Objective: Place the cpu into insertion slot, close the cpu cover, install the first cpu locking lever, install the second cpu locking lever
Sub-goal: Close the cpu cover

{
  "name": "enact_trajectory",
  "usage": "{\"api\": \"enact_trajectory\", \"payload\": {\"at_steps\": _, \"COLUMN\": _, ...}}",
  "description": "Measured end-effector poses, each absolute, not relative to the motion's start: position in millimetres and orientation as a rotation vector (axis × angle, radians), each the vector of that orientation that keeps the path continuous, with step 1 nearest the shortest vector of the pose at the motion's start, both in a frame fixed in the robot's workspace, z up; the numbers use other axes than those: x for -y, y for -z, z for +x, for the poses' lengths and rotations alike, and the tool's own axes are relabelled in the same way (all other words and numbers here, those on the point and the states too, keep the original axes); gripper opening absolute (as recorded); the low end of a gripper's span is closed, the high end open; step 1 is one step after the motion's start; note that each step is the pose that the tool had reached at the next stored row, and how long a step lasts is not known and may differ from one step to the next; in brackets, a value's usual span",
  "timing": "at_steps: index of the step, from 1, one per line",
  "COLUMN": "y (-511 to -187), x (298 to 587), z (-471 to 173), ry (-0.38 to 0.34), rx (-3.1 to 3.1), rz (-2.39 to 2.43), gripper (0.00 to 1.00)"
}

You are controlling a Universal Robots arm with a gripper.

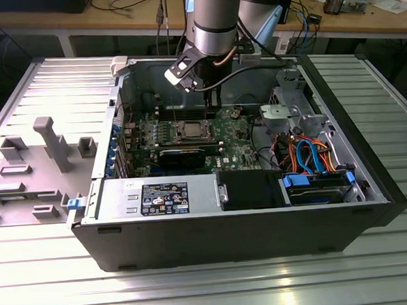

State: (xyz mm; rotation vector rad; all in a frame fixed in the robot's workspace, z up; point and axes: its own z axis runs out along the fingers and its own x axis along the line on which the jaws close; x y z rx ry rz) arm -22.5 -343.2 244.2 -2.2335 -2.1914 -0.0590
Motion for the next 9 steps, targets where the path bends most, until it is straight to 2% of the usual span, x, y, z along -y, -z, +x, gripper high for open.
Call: {"api": "enact_trajectory", "payload": {"at_steps": 9, "y": -243.6, "x": 343.2, "z": -23.1, "ry": 0.059, "rx": 2.191, "rz": -2.233, "gripper": 0.11}}
